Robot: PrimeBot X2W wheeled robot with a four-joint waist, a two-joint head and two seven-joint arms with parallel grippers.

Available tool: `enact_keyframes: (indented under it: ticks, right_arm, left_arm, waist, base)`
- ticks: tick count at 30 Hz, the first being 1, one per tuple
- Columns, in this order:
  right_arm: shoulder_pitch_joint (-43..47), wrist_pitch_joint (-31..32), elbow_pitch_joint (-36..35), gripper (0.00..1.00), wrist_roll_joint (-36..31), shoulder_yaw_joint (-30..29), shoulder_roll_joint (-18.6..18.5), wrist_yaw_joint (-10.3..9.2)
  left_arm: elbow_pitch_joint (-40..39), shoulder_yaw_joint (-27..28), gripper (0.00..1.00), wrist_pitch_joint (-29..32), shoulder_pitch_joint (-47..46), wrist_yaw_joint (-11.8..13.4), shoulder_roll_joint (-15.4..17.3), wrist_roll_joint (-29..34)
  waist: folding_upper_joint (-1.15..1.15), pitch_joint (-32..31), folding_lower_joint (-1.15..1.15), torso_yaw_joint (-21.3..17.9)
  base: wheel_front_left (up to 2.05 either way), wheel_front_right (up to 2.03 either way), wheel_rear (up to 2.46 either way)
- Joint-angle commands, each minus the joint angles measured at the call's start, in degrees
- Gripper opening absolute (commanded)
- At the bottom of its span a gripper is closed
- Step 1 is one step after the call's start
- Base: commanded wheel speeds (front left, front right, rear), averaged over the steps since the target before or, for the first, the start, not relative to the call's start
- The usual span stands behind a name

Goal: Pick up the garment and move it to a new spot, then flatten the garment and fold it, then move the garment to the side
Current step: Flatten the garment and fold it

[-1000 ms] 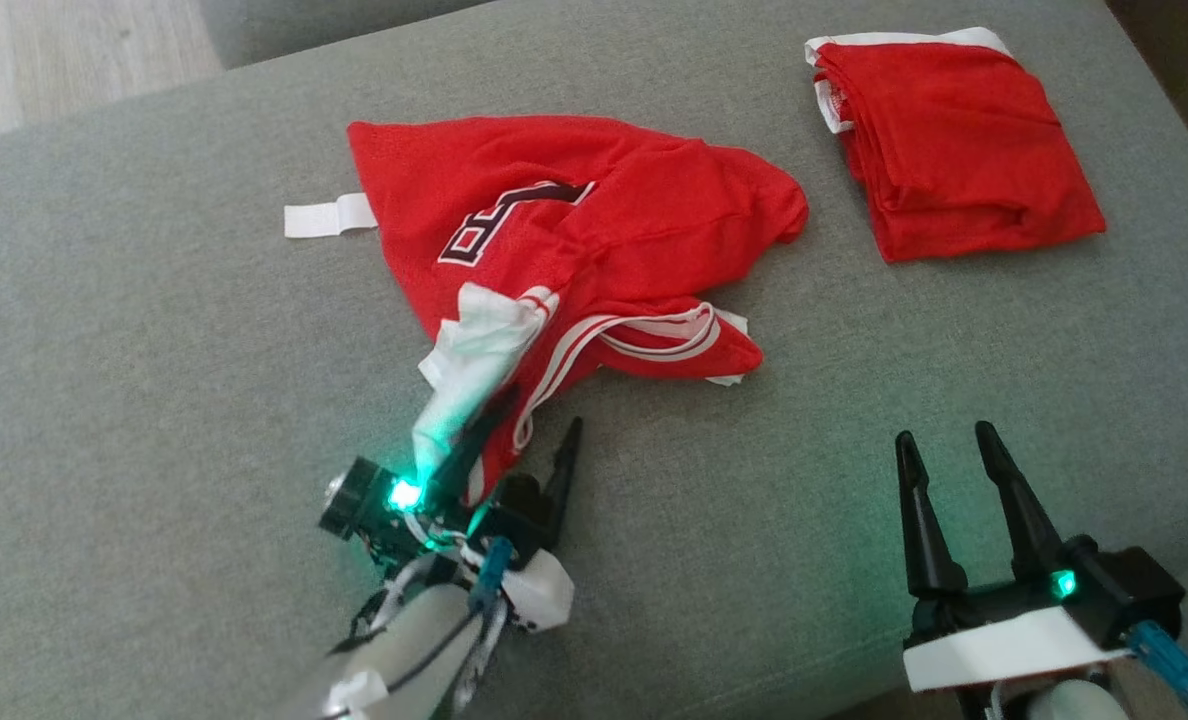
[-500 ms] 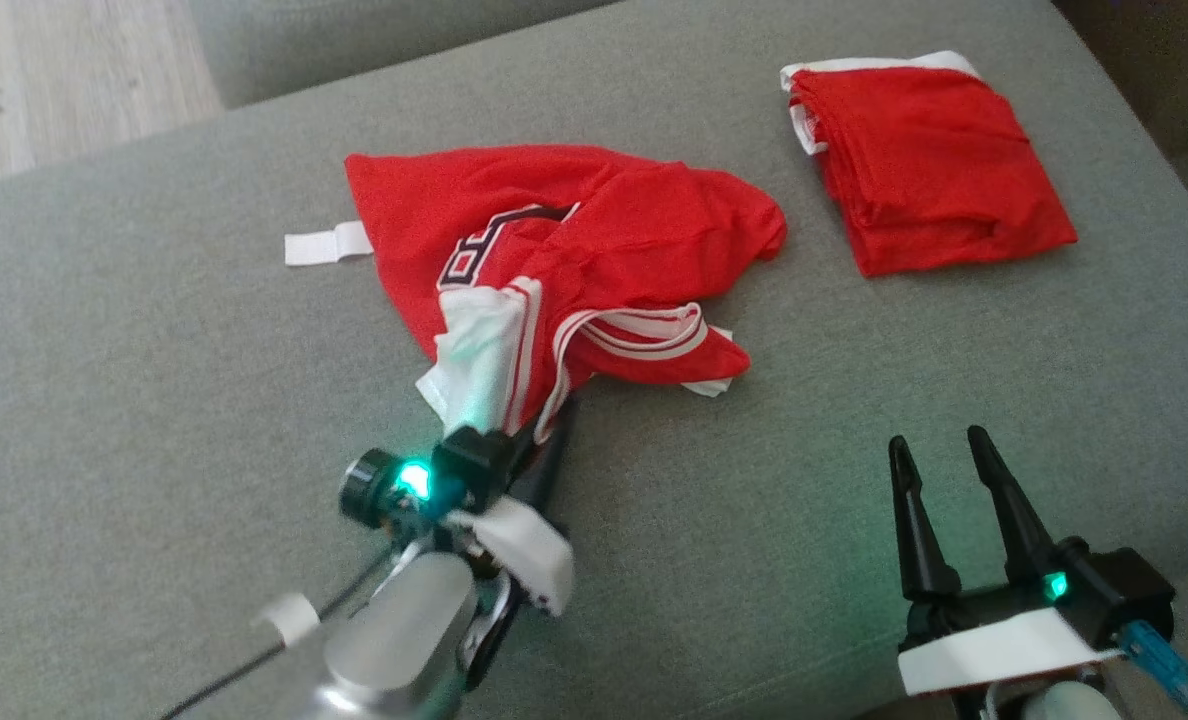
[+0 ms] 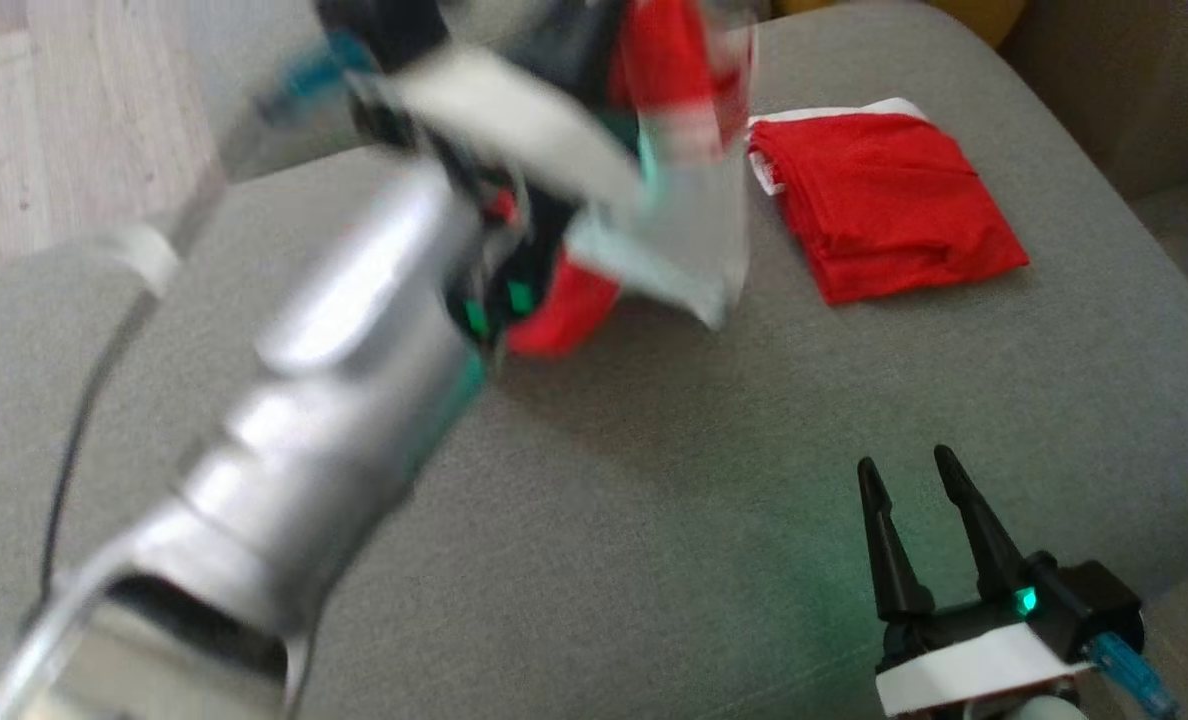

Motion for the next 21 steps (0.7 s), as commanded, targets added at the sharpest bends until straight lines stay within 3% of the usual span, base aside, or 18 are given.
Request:
enact_keyframes:
  ticks: [1,5,9,15,21]
  right_arm:
    - [0.00,-0.37,-1.48,1.00,0.34,1.33,-0.36,-0.04]
    - [0.90,-0.37,-1.69,1.00,0.15,0.47,-0.35,-0.04]
    - [2.28,-0.37,-2.03,1.00,-0.18,-0.28,-0.51,-0.04]
    - [2.74,-0.37,-2.72,1.00,-0.37,-0.80,-0.49,-0.04]
    - [2.47,-0.37,-3.31,1.00,-0.44,-1.78,-0.44,-0.04]
  left_arm:
    - [-1.48,3.46,0.00,-1.54,-5.59,0.34,0.56,-0.81]
    - [2.20,7.76,0.00,-5.06,-13.41,1.36,0.56,-4.30]
    - [6.96,10.07,0.00,-6.95,-13.43,1.73,1.24,-5.62]
    - [12.54,10.33,0.00,-7.90,1.52,3.11,4.89,-7.44]
    - [13.47,13.00,0.00,-10.99,18.51,4.10,10.51,-8.22]
  waist:
    - [0.00,-0.75,0.00,-0.37]
    - [0.00,-1.88,0.00,0.35]
    - [0.00,-2.57,0.00,2.33]
    - [0.00,-1.89,0.00,5.94]
    - [0.00,-0.23,0.00,8.57]
  base:
    - [0.00,0.00,0.00]
    - [0.00,0.00,0.00]
    - [0.00,0.00,0.00]
    - [0.00,0.00,0.00]
    - [0.00,0.00,0.00]
